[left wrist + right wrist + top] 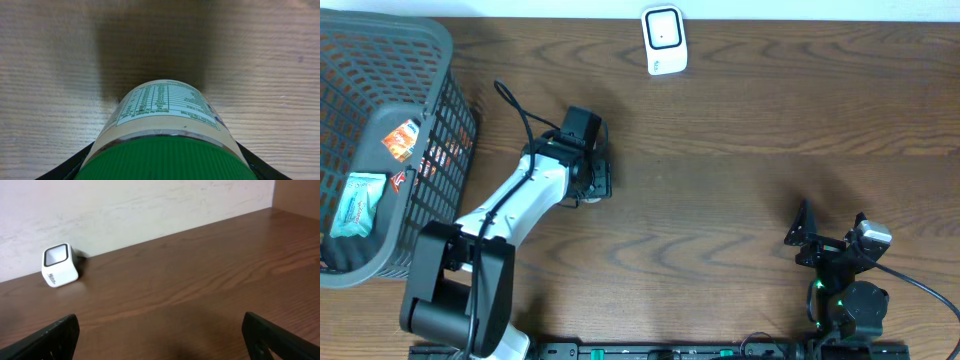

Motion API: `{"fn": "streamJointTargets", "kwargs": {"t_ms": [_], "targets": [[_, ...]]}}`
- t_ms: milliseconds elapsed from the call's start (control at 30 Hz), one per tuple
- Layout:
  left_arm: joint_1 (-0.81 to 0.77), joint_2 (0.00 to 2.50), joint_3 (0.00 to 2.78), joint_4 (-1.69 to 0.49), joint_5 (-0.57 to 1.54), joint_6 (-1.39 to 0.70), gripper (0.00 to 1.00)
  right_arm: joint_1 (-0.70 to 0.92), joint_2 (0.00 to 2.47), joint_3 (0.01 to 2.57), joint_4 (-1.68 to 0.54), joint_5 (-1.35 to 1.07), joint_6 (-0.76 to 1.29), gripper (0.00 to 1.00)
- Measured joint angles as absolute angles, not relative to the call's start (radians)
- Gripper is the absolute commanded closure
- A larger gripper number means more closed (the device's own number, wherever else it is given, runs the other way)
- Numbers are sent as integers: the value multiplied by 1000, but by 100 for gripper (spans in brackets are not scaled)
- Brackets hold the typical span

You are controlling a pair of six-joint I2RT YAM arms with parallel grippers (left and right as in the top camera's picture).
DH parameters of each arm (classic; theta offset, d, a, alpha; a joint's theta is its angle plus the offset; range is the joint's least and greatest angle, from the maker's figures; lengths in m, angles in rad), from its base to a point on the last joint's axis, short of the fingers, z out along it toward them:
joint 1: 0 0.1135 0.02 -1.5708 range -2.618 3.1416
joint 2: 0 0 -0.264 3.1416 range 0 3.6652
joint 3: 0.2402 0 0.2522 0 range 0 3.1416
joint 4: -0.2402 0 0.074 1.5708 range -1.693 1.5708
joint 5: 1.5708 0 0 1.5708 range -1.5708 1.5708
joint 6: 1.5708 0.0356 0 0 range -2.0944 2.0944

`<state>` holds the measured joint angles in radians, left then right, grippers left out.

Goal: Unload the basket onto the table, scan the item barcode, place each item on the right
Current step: 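Hold the jar in front of the white scanner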

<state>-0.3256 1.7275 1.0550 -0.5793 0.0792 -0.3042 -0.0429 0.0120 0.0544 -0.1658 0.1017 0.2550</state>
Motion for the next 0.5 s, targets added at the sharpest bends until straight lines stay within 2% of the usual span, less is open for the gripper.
{"fn": "streamJointTargets", "kwargs": {"t_ms": [67,300,333,367,400,500], "targets": [[-326,1736,1053,-581,79,-311,40,-43,12,54,-166,102,255,1],[-326,1745,1053,-587,79,-353,23,-43,12,54,-166,102,255,1],[-326,1745,1053,-587,79,-358,15,-43,12,54,-166,102,255,1],[-326,1745,1053,-587,80,-360,13,-43,12,54,-166,102,255,1],[-326,1745,1053,-586,79,-361,2,-43,12,54,-166,102,255,1],[-326,1745,1054,-587,79,-367,2,-43,12,54,-166,102,255,1]]}}
